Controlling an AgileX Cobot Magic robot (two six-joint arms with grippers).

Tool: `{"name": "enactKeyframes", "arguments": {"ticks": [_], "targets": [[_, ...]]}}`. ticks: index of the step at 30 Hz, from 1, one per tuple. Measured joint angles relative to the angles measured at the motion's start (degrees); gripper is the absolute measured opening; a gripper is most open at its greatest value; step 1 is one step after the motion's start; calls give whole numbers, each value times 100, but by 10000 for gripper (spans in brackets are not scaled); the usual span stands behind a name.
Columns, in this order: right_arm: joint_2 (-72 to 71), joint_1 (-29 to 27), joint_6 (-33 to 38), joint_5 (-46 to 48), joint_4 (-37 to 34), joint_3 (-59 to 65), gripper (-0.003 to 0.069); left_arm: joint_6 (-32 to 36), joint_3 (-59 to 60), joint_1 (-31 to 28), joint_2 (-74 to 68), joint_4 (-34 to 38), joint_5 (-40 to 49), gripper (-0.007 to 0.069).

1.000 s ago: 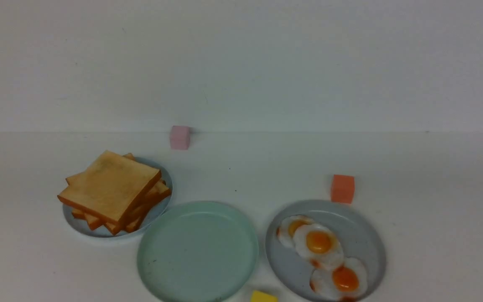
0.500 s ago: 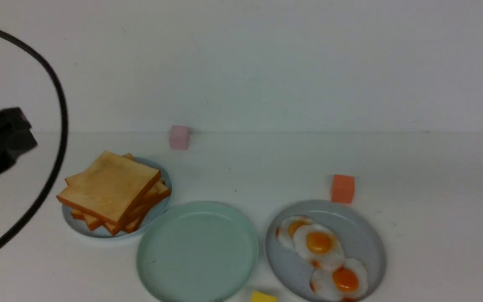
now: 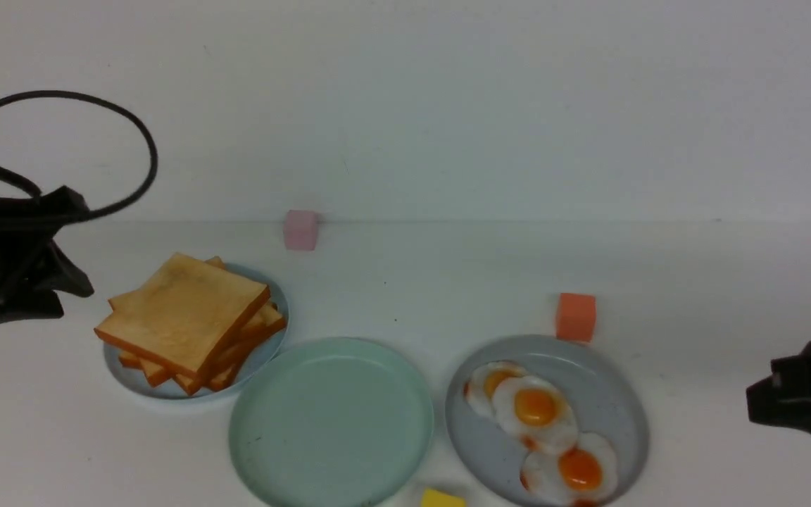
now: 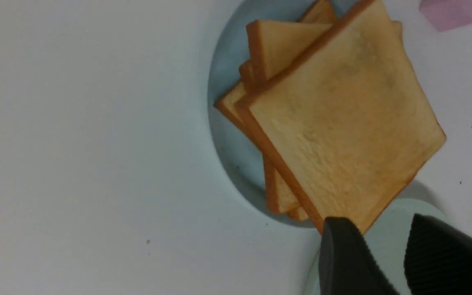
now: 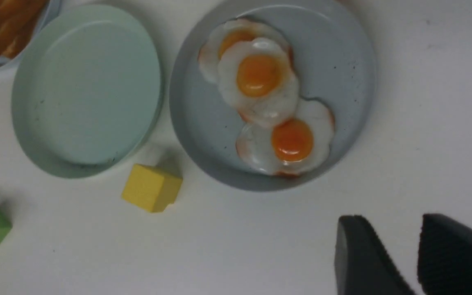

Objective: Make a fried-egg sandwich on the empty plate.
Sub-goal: Use the left arm to grab a slice of bread

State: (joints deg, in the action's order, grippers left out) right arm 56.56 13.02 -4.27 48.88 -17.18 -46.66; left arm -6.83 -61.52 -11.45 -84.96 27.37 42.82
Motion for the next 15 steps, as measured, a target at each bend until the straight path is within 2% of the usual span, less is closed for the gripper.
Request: {"name": "enactKeyframes", "arguments": {"ticks": [4,6,8,12,15], "targets": [[0,6,12,7,0,0,242,1090,-92,-388,-574,791,157,292],[0,6,12,14,0,0,242,1373,-97,-410,-741,992,145,316],[0,6,12,30,0,0,242,1865,-104,-416,-1032,1380,10,377],[0,6,12,71,0,0,242,2249,-115,-416,-1298,1647,-355,453],[0,6,12,97,0,0,242,2349,-120,-416,-1399,1681,-595,472]]}}
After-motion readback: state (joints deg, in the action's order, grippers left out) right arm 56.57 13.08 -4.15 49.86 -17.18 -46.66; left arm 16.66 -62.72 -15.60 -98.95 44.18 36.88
